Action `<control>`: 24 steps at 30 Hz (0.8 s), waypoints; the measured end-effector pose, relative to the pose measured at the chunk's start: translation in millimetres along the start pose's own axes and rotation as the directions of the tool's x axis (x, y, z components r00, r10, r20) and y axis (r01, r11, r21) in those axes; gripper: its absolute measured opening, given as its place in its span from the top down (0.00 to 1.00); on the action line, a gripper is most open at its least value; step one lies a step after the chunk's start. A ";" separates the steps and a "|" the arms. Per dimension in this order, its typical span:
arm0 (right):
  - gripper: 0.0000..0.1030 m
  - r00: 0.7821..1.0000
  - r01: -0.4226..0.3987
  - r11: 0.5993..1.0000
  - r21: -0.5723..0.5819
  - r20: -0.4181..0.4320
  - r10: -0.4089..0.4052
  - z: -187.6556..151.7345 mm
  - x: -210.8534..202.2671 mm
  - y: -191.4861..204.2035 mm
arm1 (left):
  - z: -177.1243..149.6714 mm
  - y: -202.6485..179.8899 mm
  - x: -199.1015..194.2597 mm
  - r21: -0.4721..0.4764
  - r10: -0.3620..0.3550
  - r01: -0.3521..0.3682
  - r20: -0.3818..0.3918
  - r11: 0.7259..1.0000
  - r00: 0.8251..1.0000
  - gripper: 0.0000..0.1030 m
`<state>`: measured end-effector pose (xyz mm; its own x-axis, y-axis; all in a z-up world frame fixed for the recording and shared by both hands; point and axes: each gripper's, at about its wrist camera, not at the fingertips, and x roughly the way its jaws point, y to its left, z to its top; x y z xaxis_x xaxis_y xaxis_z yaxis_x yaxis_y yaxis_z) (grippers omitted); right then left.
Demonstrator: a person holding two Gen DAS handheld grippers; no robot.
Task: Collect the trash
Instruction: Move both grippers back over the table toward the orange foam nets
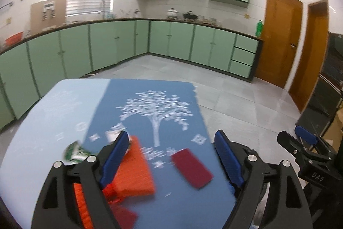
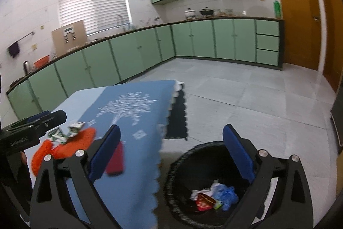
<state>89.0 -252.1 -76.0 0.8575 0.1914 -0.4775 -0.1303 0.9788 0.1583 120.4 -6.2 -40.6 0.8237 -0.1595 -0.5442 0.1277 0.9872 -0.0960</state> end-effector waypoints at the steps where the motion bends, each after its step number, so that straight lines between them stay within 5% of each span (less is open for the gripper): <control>1: 0.09 1.000 -0.011 1.000 -0.007 -0.001 0.011 -0.1 -0.2 7.2 | -2.7 8.1 -5.0 -0.007 0.017 -0.017 0.003 1.000 1.000 0.22; 15: 0.09 0.993 -0.116 0.988 -0.102 -0.018 0.114 -15.2 8.9 84.3 | -45.8 100.6 -34.3 -0.083 0.194 -0.197 -0.036 0.977 0.980 0.22; 24: 0.09 0.989 -0.143 0.980 -0.140 -0.060 0.136 -23.1 20.1 107.7 | -70.9 137.7 -20.7 -0.160 0.203 -0.222 -0.127 0.962 0.971 0.25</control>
<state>80.6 -141.2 -88.5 0.8006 0.3270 -0.5022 -0.3204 0.9417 0.1024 81.8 132.4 -101.6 0.7556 0.0444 -0.6535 -0.1486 0.9833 -0.1050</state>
